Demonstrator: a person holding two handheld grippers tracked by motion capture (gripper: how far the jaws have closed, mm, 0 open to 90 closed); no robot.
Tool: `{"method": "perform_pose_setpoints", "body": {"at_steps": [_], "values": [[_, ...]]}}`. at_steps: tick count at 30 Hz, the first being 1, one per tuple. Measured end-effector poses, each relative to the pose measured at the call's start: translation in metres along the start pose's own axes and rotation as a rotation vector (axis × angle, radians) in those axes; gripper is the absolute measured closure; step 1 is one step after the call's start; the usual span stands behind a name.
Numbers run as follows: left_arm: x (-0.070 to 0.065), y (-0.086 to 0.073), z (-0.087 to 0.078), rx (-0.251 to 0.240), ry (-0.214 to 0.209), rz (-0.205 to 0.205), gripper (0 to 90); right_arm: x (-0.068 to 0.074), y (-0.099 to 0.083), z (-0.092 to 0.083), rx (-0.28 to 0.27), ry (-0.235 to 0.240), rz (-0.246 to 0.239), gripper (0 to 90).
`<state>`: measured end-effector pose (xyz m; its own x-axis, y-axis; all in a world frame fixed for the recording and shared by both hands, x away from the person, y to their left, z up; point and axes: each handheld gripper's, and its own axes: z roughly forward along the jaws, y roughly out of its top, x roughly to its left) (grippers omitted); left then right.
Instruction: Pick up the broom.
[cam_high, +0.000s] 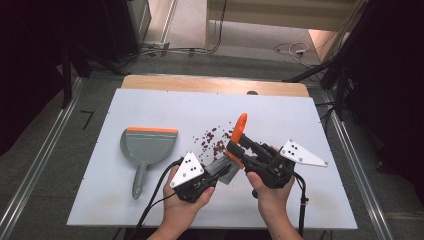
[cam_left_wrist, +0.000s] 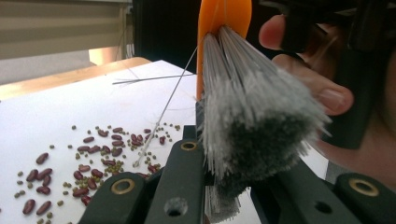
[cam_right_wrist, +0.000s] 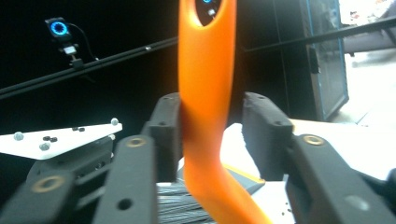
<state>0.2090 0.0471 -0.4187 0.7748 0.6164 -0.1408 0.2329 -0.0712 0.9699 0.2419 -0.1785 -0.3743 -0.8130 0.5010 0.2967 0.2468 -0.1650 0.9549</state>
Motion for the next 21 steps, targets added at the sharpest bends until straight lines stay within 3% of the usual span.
{"method": "perform_pose_setpoints", "body": {"at_steps": [8,13,17,21], "values": [[0.004,0.002,-0.004,-0.008,-0.029,0.017,86.0,-0.009,0.008,-0.003,0.026,0.071,-0.029,43.2],[0.016,0.006,-0.012,-0.034,-0.069,-0.002,86.0,-0.02,0.013,-0.013,-0.016,0.12,-0.071,37.0],[0.026,0.01,-0.021,-0.044,-0.097,0.008,86.0,-0.033,0.014,-0.018,0.079,0.129,-0.095,36.9],[0.036,0.017,-0.032,-0.039,-0.159,0.042,85.9,-0.043,0.011,-0.019,0.178,0.216,-0.115,43.9]]}}
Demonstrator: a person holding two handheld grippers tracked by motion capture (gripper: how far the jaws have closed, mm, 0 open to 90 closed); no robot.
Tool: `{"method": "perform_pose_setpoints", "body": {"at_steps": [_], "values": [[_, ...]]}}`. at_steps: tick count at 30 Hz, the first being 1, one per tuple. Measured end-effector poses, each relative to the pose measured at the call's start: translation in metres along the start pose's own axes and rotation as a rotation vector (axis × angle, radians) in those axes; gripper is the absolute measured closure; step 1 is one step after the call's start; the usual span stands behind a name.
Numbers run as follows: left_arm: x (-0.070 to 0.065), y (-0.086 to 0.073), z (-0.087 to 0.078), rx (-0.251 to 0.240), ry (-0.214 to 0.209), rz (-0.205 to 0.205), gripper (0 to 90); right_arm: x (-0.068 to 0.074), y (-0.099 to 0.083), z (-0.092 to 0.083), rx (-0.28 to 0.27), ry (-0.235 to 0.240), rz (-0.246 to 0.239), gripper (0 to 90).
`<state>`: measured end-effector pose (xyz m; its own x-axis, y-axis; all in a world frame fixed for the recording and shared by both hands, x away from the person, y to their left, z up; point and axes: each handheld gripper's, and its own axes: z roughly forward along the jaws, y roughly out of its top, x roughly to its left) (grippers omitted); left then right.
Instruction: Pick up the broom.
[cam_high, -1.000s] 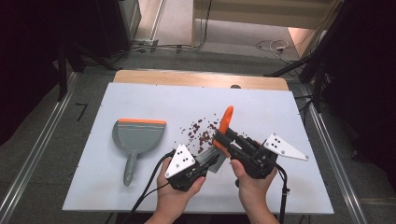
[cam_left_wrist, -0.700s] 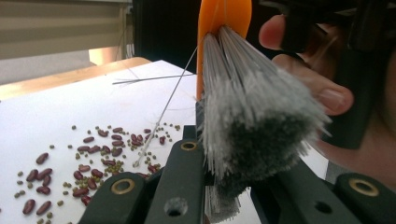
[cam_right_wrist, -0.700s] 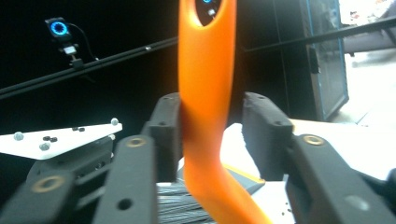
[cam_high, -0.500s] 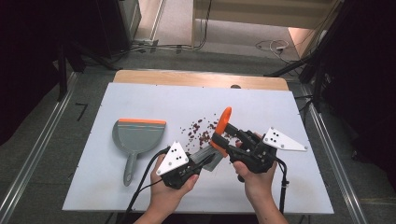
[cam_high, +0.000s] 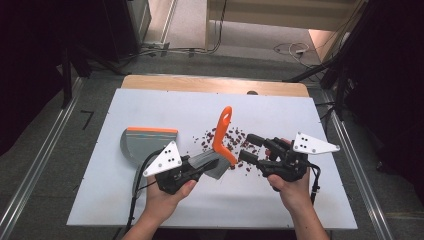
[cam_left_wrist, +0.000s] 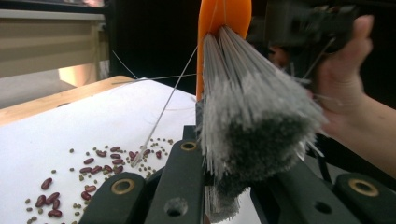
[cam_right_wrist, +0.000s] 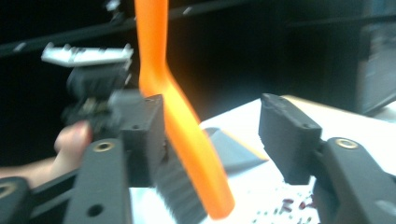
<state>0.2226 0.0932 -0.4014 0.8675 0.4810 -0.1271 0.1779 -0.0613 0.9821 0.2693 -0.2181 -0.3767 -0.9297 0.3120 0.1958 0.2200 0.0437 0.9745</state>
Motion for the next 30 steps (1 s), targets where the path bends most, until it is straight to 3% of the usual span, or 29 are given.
{"method": "perform_pose_setpoints", "body": {"at_steps": [1,3,6,7,8,12,16,24,28,30], "values": [[0.0,0.0,0.0,0.0,0.0,0.0,86.0,-0.001,-0.001,0.001,0.028,0.031,-0.003,45.0],[0.004,0.004,-0.006,0.008,-0.066,0.025,85.9,-0.002,-0.003,0.002,0.073,0.05,-0.008,48.3],[0.005,0.007,-0.01,0.022,-0.128,0.049,85.9,-0.003,-0.008,0.006,0.121,0.103,0.011,50.8],[0.005,0.007,-0.01,0.022,-0.128,0.049,85.9,-0.003,-0.01,0.008,0.136,0.128,0.018,51.1],[0.005,0.008,-0.011,0.028,-0.164,0.054,85.9,-0.002,-0.011,0.01,0.148,0.141,0.02,50.9],[0.005,0.007,-0.012,0.032,-0.201,0.064,85.7,0.005,-0.014,0.018,0.192,0.223,0.011,48.3],[0.003,0.007,-0.011,0.045,-0.262,0.077,85.7,0.01,-0.015,0.022,0.221,0.271,-0.012,53.0],[0.004,0.006,-0.01,0.059,-0.313,0.072,85.6,0.008,-0.019,0.025,0.234,0.343,0.003,63.2],[0.005,0.006,-0.01,0.058,-0.323,0.063,85.6,0.008,-0.02,0.025,0.233,0.355,0.001,63.0],[0.005,0.006,-0.009,0.061,-0.324,0.065,85.5,0.01,-0.019,0.026,0.234,0.345,0.0,58.2]]}}
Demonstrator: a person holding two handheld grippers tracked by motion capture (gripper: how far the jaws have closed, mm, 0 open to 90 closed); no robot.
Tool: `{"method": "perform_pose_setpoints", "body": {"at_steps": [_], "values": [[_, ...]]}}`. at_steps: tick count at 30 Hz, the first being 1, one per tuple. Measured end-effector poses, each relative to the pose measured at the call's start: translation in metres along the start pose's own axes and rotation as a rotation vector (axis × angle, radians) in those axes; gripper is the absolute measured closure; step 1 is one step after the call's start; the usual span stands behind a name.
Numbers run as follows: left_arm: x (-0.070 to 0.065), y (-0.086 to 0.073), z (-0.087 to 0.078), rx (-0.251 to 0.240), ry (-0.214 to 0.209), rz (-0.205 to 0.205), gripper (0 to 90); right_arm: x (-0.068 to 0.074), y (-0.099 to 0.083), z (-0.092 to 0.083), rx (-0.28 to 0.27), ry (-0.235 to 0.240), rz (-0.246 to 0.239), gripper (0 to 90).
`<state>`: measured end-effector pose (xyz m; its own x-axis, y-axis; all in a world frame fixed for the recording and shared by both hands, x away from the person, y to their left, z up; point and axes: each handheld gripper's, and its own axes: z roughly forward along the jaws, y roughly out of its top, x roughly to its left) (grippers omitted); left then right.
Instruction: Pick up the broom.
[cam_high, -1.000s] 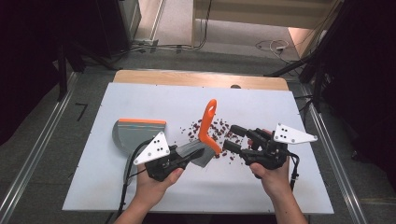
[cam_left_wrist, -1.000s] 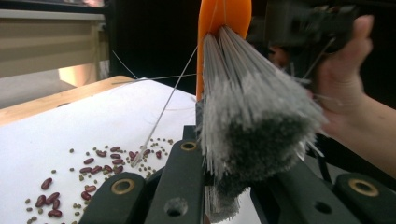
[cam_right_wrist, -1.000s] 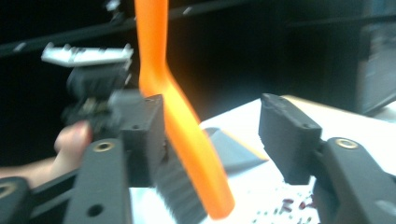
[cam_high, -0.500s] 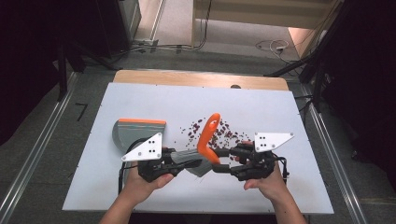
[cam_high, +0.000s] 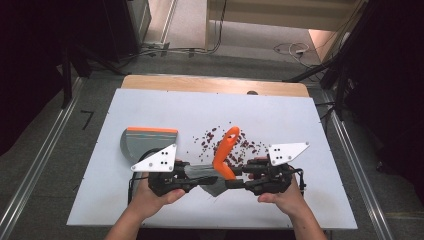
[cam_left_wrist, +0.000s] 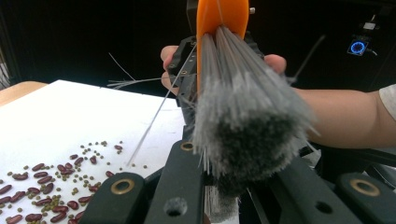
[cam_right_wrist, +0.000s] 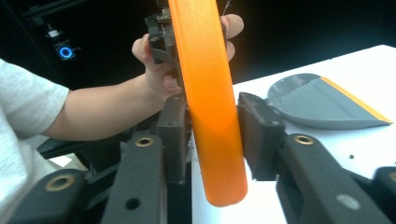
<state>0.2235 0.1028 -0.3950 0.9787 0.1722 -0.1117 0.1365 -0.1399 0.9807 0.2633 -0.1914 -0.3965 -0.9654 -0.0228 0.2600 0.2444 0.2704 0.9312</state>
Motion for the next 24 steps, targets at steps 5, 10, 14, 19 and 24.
{"method": "perform_pose_setpoints", "body": {"at_steps": [5,10,14,19,24], "values": [[-0.0014,-0.001,0.0042,0.017,-0.008,0.004,85.5,0.0023,-0.0007,0.0066,0.025,-0.003,-0.014,63.9],[0.0001,-0.001,0.0027,0.019,-0.015,-0.001,85.4,0.0022,-0.0008,0.0067,0.032,0.015,-0.017,67.1],[0.0015,-0.0019,0.003,0.019,-0.017,-0.011,84.8,0.0026,-0.0007,0.0067,0.04,0.007,-0.026,68.2],[0.0018,-0.0033,0.0043,0.007,0.01,-0.02,79.1,0.0027,-0.0002,0.0051,0.041,-0.006,-0.009,68.5],[0.0024,-0.0044,0.0014,-0.023,0.099,-0.038,43.9,0.0015,0.0003,0.0003,0.054,-0.063,0.013,68.6]]}}
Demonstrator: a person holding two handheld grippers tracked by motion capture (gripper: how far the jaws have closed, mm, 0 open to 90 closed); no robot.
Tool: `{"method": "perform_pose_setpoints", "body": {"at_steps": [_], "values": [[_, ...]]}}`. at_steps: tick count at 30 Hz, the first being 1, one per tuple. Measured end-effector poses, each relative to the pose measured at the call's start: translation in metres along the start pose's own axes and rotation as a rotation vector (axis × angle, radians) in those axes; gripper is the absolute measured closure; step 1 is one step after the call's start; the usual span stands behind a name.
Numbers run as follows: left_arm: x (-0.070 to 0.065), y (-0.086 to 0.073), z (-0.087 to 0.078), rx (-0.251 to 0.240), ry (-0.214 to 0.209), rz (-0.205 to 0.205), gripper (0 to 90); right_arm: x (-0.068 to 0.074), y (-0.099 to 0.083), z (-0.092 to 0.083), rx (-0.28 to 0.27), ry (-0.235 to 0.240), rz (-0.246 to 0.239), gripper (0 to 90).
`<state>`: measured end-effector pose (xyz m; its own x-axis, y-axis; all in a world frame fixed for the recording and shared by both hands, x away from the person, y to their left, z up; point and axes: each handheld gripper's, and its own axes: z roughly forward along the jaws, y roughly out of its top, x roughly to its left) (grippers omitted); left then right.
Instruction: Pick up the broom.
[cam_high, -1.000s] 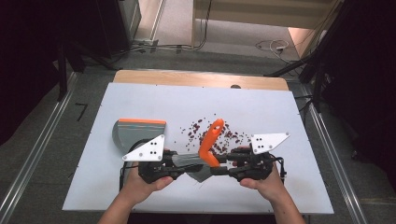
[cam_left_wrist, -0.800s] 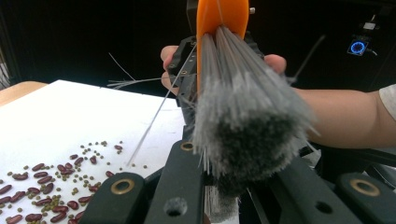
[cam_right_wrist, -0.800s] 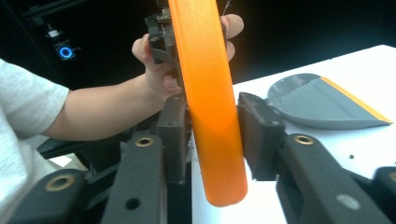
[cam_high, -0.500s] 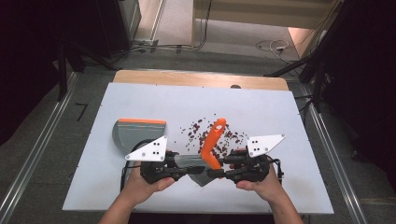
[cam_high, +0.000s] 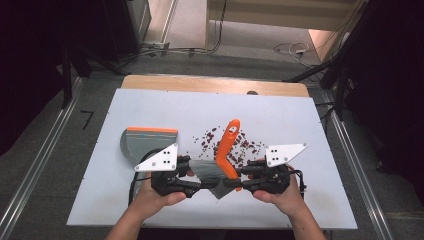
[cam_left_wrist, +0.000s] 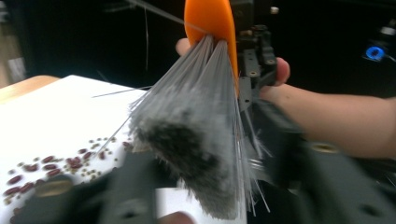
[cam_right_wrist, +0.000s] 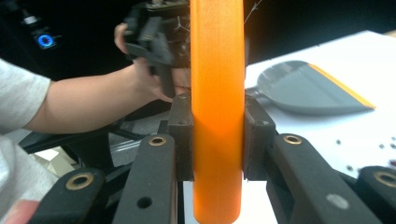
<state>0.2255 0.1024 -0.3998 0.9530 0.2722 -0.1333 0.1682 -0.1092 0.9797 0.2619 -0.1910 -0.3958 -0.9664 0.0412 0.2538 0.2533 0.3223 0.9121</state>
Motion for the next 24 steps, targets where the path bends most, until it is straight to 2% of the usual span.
{"method": "perform_pose_setpoints", "body": {"at_steps": [1,2,4,5,8,9,10,11,12,13,14,15,16,17,19,20,21,22,23,24], "values": [[0.001,0.0,-0.002,-0.007,0.023,-0.006,30.4,-0.002,-0.001,-0.003,-0.005,-0.024,0.015,68.6],[0.001,-0.001,-0.003,-0.011,0.047,-0.009,24.5,-0.003,-0.001,-0.005,-0.009,-0.031,0.026,68.6],[0.002,-0.003,-0.007,-0.013,0.092,-0.007,21.1,-0.004,-0.001,-0.007,-0.01,-0.047,0.034,68.6],[0.003,-0.004,-0.008,-0.01,0.103,-0.007,15.2,-0.005,-0.001,-0.011,-0.012,-0.1,0.041,68.6],[0.004,-0.009,-0.012,0.005,0.141,-0.016,8.0,-0.007,-0.001,-0.014,-0.021,-0.143,0.056,68.6],[0.004,-0.011,-0.013,0.009,0.15,-0.015,2.6,-0.009,-0.002,-0.017,-0.026,-0.185,0.081,68.6],[0.005,-0.012,-0.015,0.01,0.165,-0.015,2.6,-0.009,-0.002,-0.017,-0.026,-0.185,0.081,68.6],[0.005,-0.014,-0.018,0.01,0.18,-0.016,2.1,-0.011,-0.003,-0.019,-0.026,-0.209,0.096,68.6],[0.006,-0.016,-0.021,0.007,0.183,-0.022,0.9,-0.015,-0.005,-0.022,-0.027,-0.261,0.121,68.6],[0.007,-0.017,-0.023,0.005,0.189,-0.027,0.9,-0.017,-0.006,-0.023,-0.031,-0.28,0.137,68.6],[0.008,-0.019,-0.026,0.006,0.199,-0.029,0.9,-0.017,-0.006,-0.023,-0.031,-0.28,0.137,68.6],[0.009,-0.02,-0.028,0.006,0.2,-0.033,0.8,-0.021,-0.008,-0.026,-0.029,-0.319,0.156,68.6],[0.009,-0.022,-0.031,0.007,0.207,-0.035,0.8,-0.021,-0.008,-0.026,-0.029,-0.319,0.156,68.6],[0.01,-0.024,-0.032,0.006,0.217,-0.038,0.0,-0.023,-0.008,-0.027,-0.006,-0.374,0.156,68.7],[0.01,-0.028,-0.036,0.012,0.234,-0.04,0.0,-0.025,-0.009,-0.029,0.005,-0.427,0.165,68.7],[0.011,-0.029,-0.038,0.009,0.245,-0.038,0.0,-0.025,-0.009,-0.029,0.005,-0.427,0.165,68.7],[0.011,-0.031,-0.041,0.003,0.258,-0.039,0.0,-0.028,-0.01,-0.033,0.0,-0.461,0.197,68.7],[0.011,-0.032,-0.043,-0.007,0.27,-0.047,0.0,-0.028,-0.01,-0.033,0.0,-0.461,0.197,68.7],[0.011,-0.034,-0.046,-0.013,0.285,-0.047,0.0,-0.032,-0.012,-0.037,0.002,-0.501,0.217,68.7],[0.011,-0.035,-0.049,-0.021,0.301,-0.046,0.0,-0.032,-0.012,-0.037,0.002,-0.501,0.217,68.7]]}}
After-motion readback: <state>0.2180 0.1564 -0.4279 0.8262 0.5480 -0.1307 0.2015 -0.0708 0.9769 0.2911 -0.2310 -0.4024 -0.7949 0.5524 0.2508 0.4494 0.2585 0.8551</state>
